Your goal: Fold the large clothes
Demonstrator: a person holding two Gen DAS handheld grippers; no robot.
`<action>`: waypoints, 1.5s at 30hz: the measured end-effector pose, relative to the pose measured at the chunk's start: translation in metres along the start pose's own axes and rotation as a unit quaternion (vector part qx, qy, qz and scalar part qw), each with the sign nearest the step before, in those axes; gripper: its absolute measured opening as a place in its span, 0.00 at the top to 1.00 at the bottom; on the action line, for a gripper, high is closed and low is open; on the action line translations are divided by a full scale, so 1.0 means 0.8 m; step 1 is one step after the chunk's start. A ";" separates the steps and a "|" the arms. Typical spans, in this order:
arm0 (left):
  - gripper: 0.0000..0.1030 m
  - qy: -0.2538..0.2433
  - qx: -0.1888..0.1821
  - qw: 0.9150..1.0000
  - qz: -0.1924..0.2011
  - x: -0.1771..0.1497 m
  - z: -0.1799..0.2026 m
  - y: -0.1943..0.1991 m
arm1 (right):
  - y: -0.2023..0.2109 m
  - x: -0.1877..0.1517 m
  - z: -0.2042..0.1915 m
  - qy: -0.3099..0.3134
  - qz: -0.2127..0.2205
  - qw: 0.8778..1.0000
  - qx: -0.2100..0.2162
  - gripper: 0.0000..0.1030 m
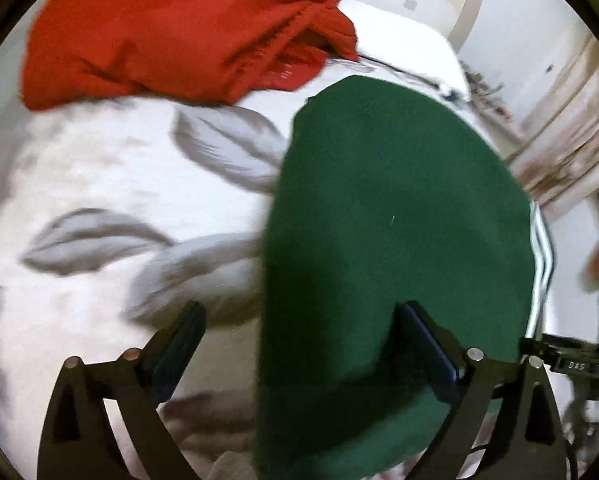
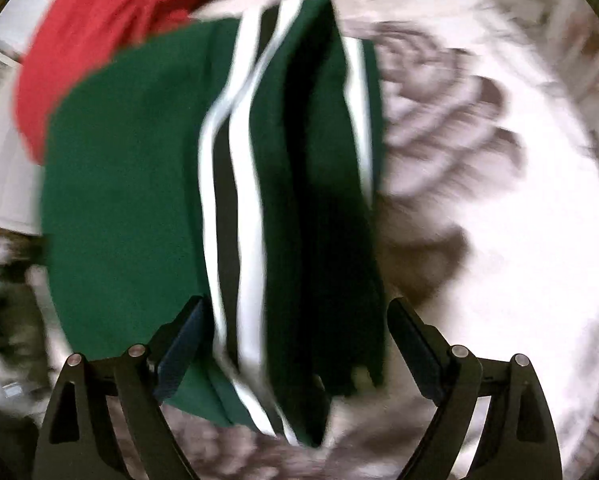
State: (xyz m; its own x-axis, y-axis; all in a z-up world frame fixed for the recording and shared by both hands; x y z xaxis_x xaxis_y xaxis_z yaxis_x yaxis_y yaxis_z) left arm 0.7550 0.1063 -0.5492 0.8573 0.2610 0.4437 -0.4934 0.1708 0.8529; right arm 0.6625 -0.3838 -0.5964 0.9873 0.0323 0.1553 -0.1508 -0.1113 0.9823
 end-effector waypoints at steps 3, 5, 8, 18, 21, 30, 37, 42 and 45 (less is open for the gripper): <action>0.03 -0.028 0.075 0.996 0.048 -0.030 0.014 0.026 | -0.023 0.015 0.005 -0.011 0.004 0.999 -0.044 0.10; 0.03 -0.036 0.098 0.992 0.066 -0.047 0.019 0.045 | -0.003 0.016 -0.035 0.000 0.016 0.996 -0.088 0.10; 0.03 -0.034 0.116 0.989 0.082 -0.073 0.030 0.080 | 0.039 -0.005 -0.064 0.027 0.047 0.986 -0.156 0.07; 0.03 -0.013 0.089 0.991 0.104 -0.127 0.070 0.240 | 0.259 -0.147 -0.125 0.015 0.113 0.979 -0.172 0.06; 0.03 -0.026 0.086 0.989 0.117 -0.156 0.085 0.303 | 0.334 -0.191 -0.147 0.016 0.132 0.976 -0.173 0.06; 0.03 -0.017 0.062 0.986 0.152 -0.228 0.113 0.497 | 0.563 -0.324 -0.196 0.022 0.189 0.967 -0.172 0.06; 0.03 -0.017 0.050 0.983 0.173 -0.278 0.127 0.625 | 0.708 -0.417 -0.225 0.033 0.227 0.960 -0.162 0.06; 0.03 -0.018 0.042 0.982 0.184 -0.313 0.134 0.688 | 0.793 -0.475 -0.235 0.038 0.259 0.950 -0.172 0.06; 0.03 -0.015 0.039 0.982 0.187 -0.324 0.136 0.712 | 0.828 -0.503 -0.242 0.043 0.269 0.947 -0.173 0.06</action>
State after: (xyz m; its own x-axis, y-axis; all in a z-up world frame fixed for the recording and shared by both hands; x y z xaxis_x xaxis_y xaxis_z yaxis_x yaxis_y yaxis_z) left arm 0.2679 0.0328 -0.1485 0.6231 0.2635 0.7364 -0.7626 -0.0042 0.6468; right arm 0.1562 -0.2779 0.0119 0.7581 0.1463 0.6356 -0.6520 0.1960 0.7325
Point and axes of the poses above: each gripper's, at about its wrist camera, not at the fingertips, and y roughly against the way its jaws point, z to its right, x to its top, the point moved 1 cm from there along -y, roughly the way its jaws point, and after that the axes turned 13 degrees about y, right-handed, at the moved point
